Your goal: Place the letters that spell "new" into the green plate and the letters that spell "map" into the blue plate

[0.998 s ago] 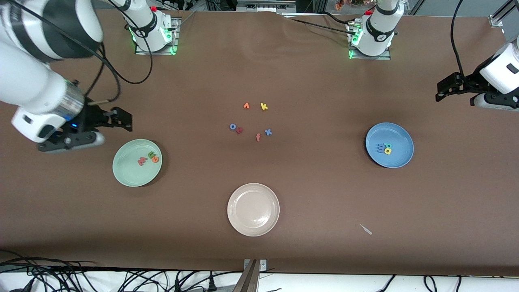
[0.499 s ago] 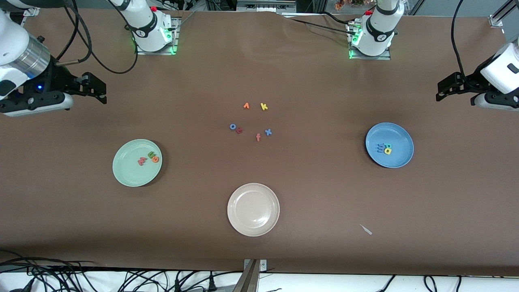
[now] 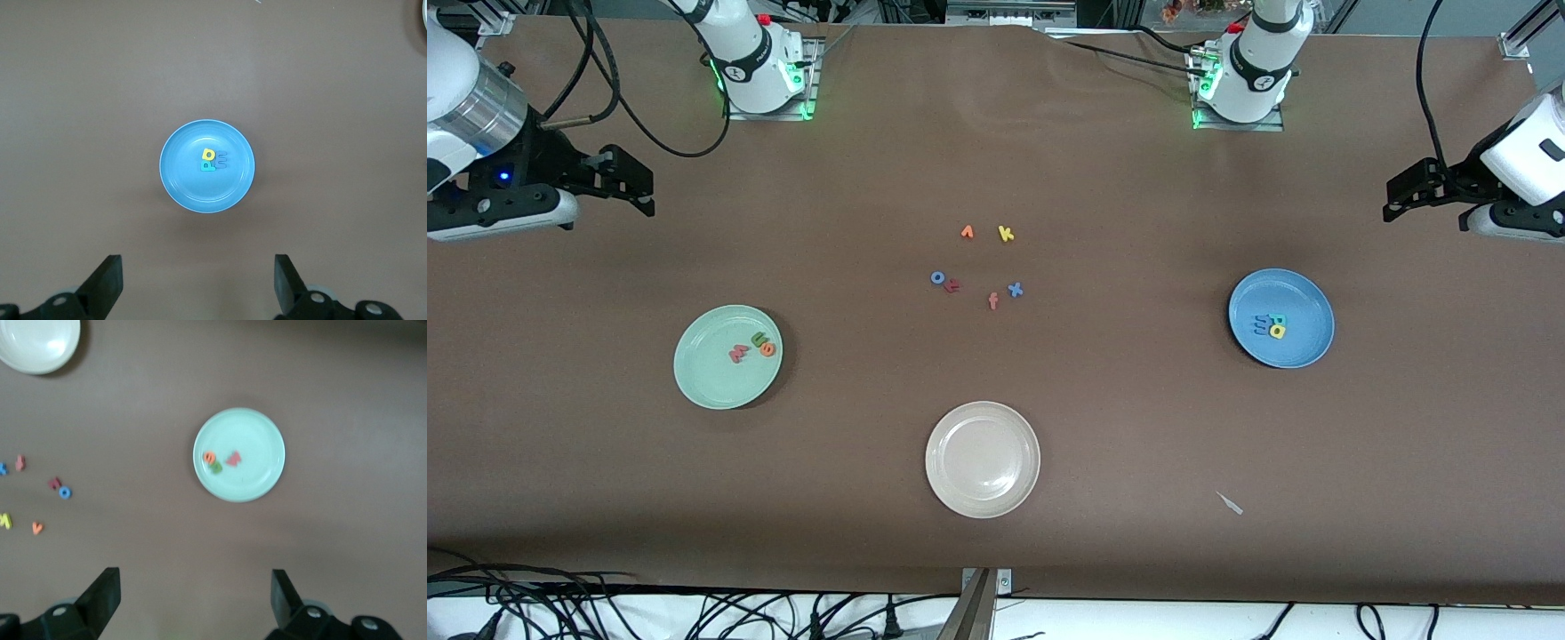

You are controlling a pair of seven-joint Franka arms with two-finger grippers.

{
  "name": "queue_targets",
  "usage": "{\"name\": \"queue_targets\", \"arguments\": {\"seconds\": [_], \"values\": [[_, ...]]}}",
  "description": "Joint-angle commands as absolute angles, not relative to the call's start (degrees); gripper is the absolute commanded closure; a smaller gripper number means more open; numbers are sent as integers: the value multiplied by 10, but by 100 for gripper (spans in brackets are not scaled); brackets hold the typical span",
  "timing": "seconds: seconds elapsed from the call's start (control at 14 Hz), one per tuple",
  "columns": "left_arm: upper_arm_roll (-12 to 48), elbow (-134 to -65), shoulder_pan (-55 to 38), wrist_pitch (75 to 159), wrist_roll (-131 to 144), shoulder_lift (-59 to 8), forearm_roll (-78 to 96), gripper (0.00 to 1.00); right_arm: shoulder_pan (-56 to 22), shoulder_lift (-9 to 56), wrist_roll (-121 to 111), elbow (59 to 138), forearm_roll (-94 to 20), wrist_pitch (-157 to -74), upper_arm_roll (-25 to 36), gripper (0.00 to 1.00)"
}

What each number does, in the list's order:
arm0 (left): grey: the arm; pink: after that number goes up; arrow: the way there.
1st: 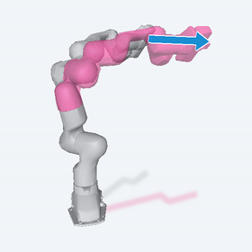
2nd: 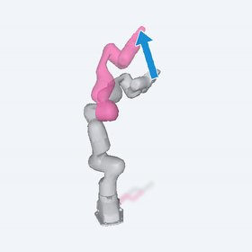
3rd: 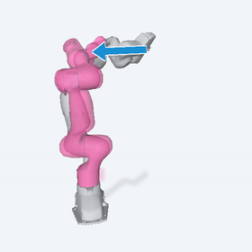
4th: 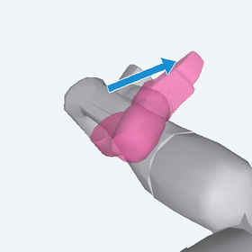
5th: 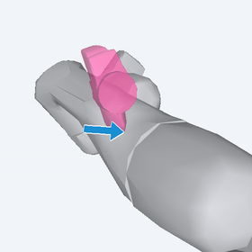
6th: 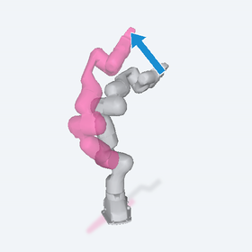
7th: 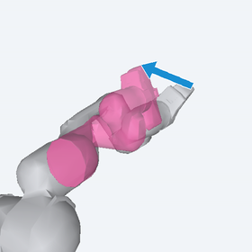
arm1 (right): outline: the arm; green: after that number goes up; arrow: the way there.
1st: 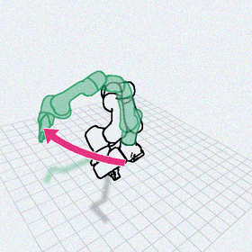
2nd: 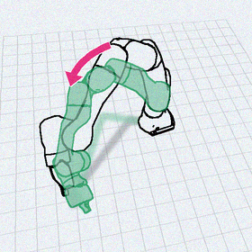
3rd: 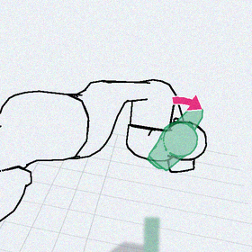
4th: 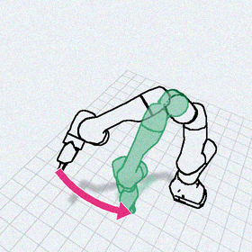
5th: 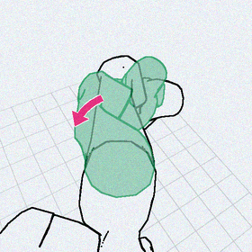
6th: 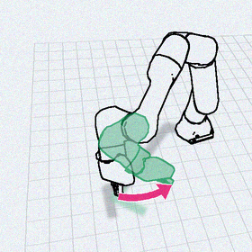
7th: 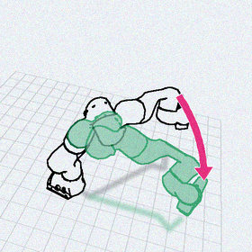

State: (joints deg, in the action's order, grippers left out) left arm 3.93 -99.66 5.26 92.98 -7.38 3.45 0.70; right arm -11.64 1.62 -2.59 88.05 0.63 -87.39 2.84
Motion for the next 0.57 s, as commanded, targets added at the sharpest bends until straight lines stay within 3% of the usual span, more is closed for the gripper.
{"name": "queue_targets", "arguments": {"seconds": [0.0,0.5], "values": [[34,-999,52,920,-90,46,24,0,-107,13,-34,847,11,-817,42,0],[35,-999,52,919,-90,45,24,0,-109,17,-30,845,6,-806,45,0]]}}
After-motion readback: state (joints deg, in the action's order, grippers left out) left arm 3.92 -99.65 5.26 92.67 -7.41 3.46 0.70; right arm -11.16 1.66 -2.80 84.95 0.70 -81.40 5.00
